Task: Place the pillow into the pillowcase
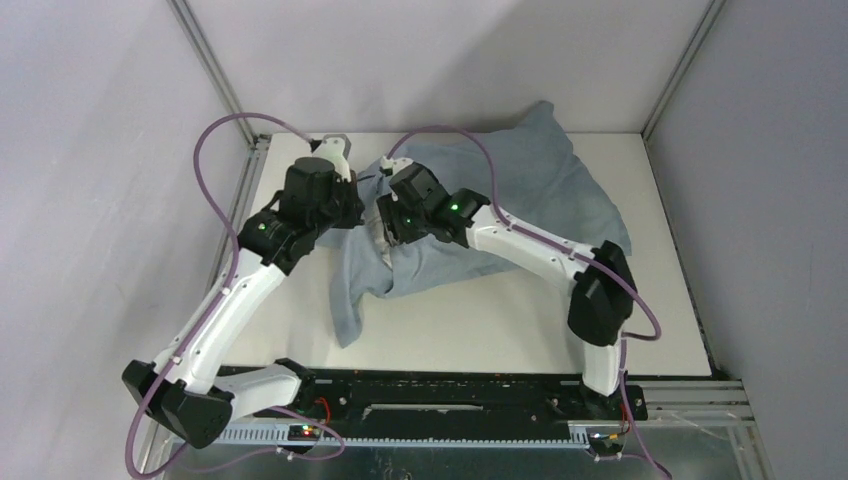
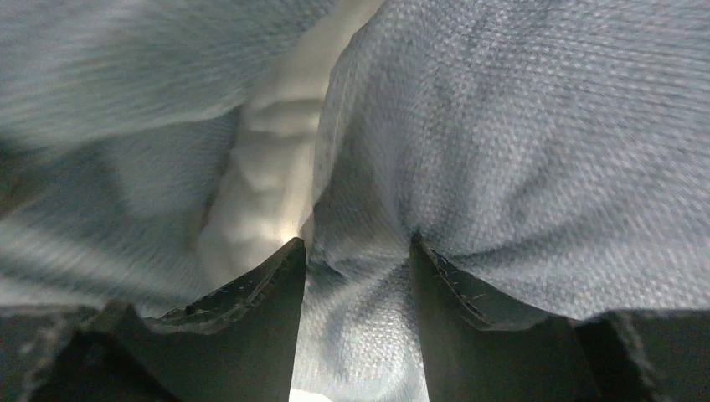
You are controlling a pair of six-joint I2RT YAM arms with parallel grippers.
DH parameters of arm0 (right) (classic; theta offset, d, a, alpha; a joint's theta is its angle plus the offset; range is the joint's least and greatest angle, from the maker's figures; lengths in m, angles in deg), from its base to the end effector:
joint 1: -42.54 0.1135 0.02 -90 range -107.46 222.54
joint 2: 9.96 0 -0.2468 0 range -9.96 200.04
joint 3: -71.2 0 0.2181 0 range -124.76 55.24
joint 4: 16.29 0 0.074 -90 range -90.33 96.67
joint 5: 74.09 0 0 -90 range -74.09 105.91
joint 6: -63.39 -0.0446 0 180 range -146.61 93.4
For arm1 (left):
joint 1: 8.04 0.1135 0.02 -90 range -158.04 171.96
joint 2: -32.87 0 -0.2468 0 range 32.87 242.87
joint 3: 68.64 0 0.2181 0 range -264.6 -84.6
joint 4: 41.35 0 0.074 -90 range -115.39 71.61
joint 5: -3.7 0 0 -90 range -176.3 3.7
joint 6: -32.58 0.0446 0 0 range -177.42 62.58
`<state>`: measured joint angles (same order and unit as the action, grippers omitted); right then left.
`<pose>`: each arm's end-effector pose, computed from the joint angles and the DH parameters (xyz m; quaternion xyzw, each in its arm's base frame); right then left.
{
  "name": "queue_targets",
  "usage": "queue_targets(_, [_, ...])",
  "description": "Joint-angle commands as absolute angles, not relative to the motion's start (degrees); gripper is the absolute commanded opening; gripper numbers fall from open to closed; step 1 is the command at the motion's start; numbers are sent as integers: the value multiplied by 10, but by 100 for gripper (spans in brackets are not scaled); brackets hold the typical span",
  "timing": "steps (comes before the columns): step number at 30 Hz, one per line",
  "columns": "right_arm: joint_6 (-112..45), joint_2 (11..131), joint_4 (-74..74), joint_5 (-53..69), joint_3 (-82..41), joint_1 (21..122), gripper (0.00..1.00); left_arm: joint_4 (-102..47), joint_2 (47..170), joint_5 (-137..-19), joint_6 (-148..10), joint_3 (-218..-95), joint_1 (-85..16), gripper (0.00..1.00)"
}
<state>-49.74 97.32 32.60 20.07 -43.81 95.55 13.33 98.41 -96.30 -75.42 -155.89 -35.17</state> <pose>0.2424 0.3165 0.3005 -0.2201 0.8830 0.2287 0.3456 0.1988 -0.0931 0.3547 0.0282 0.8759 -0.1118 0.4686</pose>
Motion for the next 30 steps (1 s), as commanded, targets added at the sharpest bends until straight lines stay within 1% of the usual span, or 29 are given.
queue_targets(1, [-512, 1031, 292, 166, -448, 937, 49, 64, 948, -848, -785, -1629, -353, 0])
queue_targets(5, [-537, 1043, 283, 167, -452, 919, 47, 8, 936, -806, -837, -1608, -331, 0])
queue_targets(8, [-560, 1011, 240, 165, -419, 905, 50, -16, 946, -768, -868, -1559, -296, 0])
queue_targets(10, [-572, 982, 212, 165, -390, 897, 50, -11, 959, -770, -872, -1528, -278, 0])
queue_targets(12, [-584, 951, 184, 166, -366, 890, 44, -5, 972, -779, -873, -1496, -258, 0])
queue_targets(13, [-589, 939, 173, 150, -357, 889, 38, -4, 977, -787, -869, -1482, -250, 0])
queue_targets(15, [-590, 924, 165, 148, -351, 888, 24, -3, 974, -784, -866, -1462, -238, 0])
queue_targets(16, [-588, 920, 168, 151, -351, 888, 14, -2, 968, -785, -861, -1458, -238, 4])
queue_targets(17, [-586, 916, 171, 154, -351, 890, 8, -3, 959, -787, -857, -1456, -240, 13])
queue_targets(18, [-583, 913, 174, 158, -352, 891, 3, -1, 948, -794, -850, -1456, -244, 24])
queue_targets(19, [-582, 911, 178, 159, -352, 891, 0, 14, 938, -811, -842, -1461, -252, 37])
queue_targets(21, [-580, 904, 179, 167, -348, 892, 0, 42, 921, -843, -828, -1474, -284, 52])
queue_targets(23, [-578, 898, 180, 177, -342, 893, 0, 68, 903, -894, -823, -1485, -324, 59])
queue_targets(26, [-577, 901, 182, 176, -338, 892, 0, 113, 876, -995, -827, -1495, -392, 64])
queue_targets(28, [-580, 907, 183, 170, -335, 893, 0, 130, 863, -1051, -834, -1496, -436, 65])
queue_targets(30, [-583, 911, 180, 166, -326, 893, 0, 143, 866, -1083, -846, -1498, -479, 64])
